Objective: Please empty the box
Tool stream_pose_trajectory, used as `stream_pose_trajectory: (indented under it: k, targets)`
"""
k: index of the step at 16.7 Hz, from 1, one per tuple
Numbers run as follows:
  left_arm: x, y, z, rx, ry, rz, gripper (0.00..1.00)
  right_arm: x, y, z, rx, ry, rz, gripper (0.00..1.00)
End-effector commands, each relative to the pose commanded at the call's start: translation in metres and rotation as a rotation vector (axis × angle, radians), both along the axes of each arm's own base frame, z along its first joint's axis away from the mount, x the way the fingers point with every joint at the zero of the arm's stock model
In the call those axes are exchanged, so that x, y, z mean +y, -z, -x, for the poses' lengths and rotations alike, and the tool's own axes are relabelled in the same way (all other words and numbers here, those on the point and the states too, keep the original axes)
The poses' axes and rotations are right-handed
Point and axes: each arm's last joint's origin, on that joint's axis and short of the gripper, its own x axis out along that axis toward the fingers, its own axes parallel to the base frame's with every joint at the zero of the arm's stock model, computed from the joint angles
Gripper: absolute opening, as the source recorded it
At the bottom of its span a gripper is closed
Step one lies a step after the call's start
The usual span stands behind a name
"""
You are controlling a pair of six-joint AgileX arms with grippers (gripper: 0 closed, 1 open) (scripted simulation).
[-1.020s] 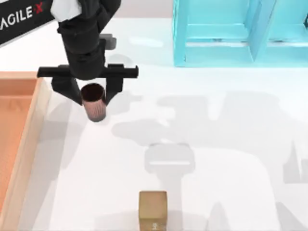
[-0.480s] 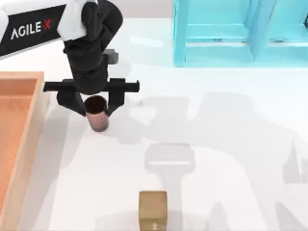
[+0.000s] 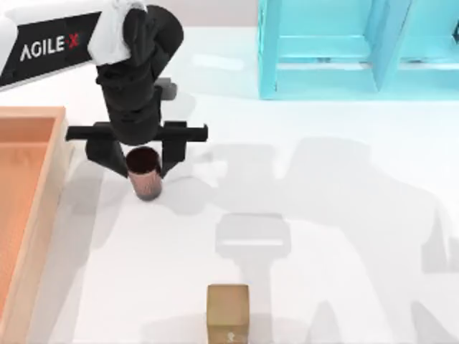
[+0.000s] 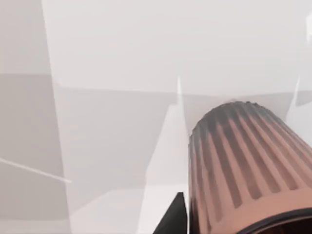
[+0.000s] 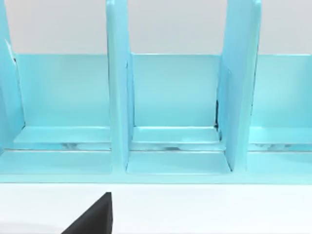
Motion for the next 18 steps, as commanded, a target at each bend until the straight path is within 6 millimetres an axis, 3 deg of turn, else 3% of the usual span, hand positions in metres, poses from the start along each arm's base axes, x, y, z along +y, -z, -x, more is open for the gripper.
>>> stream_pose_trajectory:
  k: [9,18]
  targets:
    - [0.0000,0.0000,0.0000,0.000,0.000,0.000,0.98,0.0000,0.0000,0.0000,0.000,0.000,0.000,1.00]
    - [0.0001,-0.0001,-0.0001,0.000,0.000,0.000,1.00,0.0000,0.0000,0.0000,0.000,0.000,0.000,1.00]
